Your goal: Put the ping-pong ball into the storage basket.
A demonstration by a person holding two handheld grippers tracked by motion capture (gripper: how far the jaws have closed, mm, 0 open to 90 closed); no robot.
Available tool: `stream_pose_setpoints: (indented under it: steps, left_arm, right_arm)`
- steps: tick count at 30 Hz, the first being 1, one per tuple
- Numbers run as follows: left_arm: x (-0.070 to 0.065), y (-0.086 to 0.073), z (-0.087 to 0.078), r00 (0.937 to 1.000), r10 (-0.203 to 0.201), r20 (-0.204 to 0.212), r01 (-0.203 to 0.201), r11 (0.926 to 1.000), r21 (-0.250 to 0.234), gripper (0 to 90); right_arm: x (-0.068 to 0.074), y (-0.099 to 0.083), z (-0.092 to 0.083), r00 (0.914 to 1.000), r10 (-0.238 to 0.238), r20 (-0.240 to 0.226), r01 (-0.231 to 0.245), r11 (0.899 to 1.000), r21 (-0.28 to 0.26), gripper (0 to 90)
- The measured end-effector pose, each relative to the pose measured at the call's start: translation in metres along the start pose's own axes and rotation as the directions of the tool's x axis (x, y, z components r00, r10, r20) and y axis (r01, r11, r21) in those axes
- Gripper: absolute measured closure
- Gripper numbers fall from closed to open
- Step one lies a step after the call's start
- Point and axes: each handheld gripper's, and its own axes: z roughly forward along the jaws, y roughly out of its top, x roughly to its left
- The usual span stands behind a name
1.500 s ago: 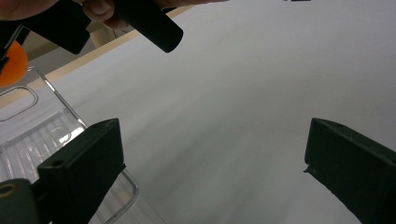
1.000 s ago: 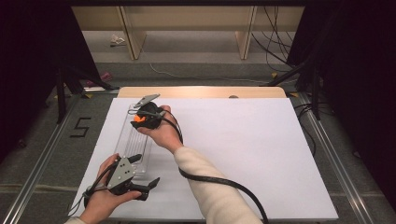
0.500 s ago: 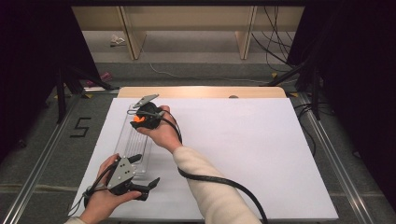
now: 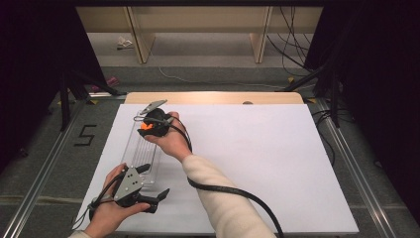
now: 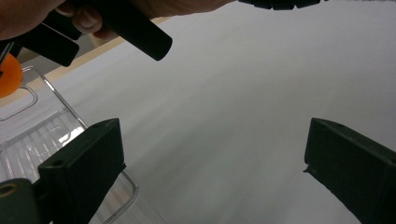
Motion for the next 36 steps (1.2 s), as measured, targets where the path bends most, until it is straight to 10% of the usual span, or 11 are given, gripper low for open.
stream_pose_setpoints:
  steps: [36]
  left_arm:
    - [0.000, 0.000, 0.000, 1.0000, -0.002, -0.001, 0.002, 1.0000, 0.000, 4.4]
  right_arm:
    - [0.000, -0.004, 0.011, 0.9999, 0.013, 0.000, -0.013, 0.999, 0.029, 51.4]
